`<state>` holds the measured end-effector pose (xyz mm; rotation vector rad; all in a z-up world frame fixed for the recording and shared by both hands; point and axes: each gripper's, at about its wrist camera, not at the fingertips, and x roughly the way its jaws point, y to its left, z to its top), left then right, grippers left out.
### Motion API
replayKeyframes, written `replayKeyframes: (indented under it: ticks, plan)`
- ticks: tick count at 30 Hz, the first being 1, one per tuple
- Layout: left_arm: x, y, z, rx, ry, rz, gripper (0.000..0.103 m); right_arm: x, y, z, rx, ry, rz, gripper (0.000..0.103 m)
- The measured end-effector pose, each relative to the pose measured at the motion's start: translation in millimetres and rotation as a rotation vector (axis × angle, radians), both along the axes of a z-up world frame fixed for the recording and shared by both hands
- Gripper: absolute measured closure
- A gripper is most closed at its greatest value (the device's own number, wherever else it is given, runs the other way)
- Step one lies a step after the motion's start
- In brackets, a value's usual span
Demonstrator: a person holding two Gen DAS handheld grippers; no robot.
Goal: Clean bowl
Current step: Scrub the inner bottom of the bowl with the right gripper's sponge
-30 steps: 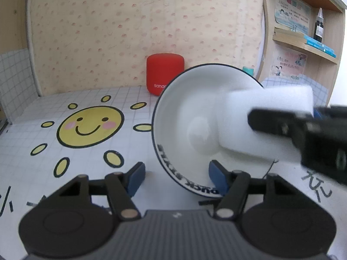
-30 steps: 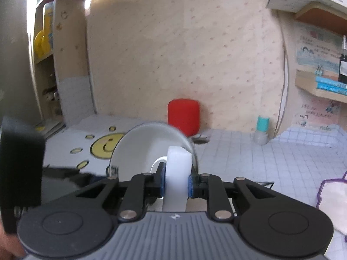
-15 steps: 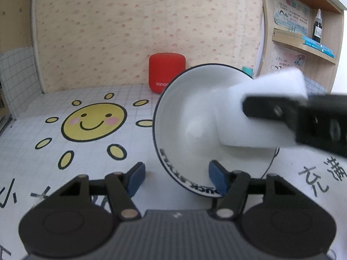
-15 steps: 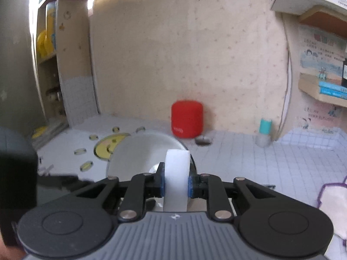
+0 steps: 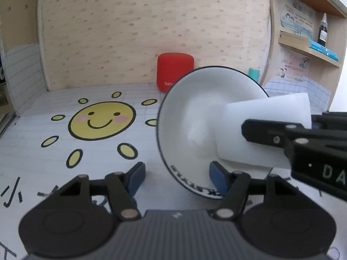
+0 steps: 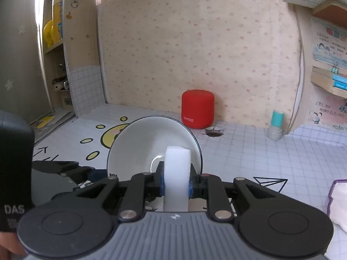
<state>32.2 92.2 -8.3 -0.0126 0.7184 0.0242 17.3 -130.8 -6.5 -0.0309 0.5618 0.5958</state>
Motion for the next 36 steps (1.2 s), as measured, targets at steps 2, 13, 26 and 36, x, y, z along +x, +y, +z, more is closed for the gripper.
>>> replayKeyframes:
  ticks: [2,13,26,36]
  plan:
    - [0.2,2.1,0.3,-0.001,0.001,0.009,0.034,-0.7,0.0,0.1,-0.003,-0.001,0.0,0.085]
    - [-4.4,2.9,0.6,0.018,0.006,0.008,0.032,1.9,1.2,4.0,0.02,-0.007,-0.018,0.085]
    - [-6.5,3.3,0.3,0.015,0.005,0.017,0.033,-4.8,6.6,4.6,0.011,0.004,0.0,0.085]
    - [-8.3,8.9,-0.2,0.012,0.004,0.0,0.034,2.5,18.8,4.9,0.065,0.032,0.034,0.085]
